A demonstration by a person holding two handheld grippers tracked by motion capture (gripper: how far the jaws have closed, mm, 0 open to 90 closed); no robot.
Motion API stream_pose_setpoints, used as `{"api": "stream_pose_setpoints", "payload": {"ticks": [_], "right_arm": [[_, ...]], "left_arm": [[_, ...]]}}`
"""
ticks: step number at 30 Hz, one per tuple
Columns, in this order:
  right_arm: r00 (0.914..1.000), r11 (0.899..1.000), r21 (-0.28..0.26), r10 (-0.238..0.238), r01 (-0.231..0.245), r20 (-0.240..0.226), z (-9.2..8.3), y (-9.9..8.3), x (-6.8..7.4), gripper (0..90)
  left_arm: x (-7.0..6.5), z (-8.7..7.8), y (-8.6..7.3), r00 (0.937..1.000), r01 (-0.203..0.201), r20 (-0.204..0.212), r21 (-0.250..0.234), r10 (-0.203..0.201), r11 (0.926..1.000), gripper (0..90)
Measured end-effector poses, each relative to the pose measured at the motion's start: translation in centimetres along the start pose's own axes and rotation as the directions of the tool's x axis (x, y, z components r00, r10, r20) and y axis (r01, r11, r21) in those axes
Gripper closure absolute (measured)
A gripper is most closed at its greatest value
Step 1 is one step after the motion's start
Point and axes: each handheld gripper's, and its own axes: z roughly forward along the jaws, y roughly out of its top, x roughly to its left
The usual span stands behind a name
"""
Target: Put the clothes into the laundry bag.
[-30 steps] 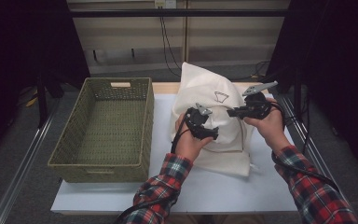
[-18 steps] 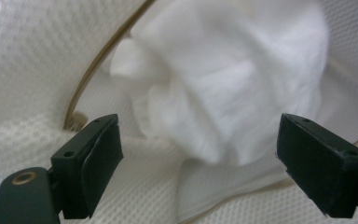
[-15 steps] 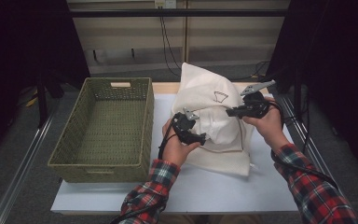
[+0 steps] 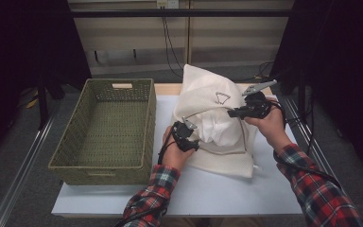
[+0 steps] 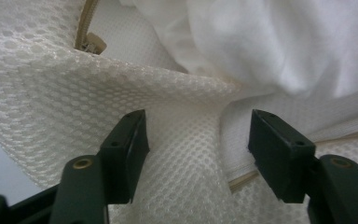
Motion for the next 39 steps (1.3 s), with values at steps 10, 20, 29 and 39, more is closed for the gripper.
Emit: {"api": "stream_pose_setpoints", "payload": {"ticks": [10, 20, 29, 39], "right_arm": [[1.0, 1.0, 0.001, 0.001, -0.001, 0.0, -0.1, -0.2, -0.1, 87.5], [1.0, 1.0, -0.001, 0.004, -0.004, 0.006, -0.3, -0.2, -0.2, 87.5], [1.0, 1.0, -0.002, 0.001, -0.001, 0.007, -0.2, -0.3, -0.3, 87.5], [1.0, 1.0, 0.006, -0.006, 0.006, 0.004, 0.2, -0.1, 0.2, 87.5]], "left_arm": [[0.0, 0.3, -0.2, 0.9998, 0.017, 0.013, 0.006, -0.017, 0.9998, 64.8], [-0.2, 0.3, 0.1, 0.9985, 0.055, -0.01, 0.04, -0.054, 0.9977, 85.9], [0.1, -0.8, 0.2, 0.9949, 0.1, 0.014, -0.002, -0.1, 0.995, 87.6], [0.7, -4.3, 0.9, 0.9924, 0.123, 0.021, -0.076, -0.121, 0.9895, 87.5]]}}
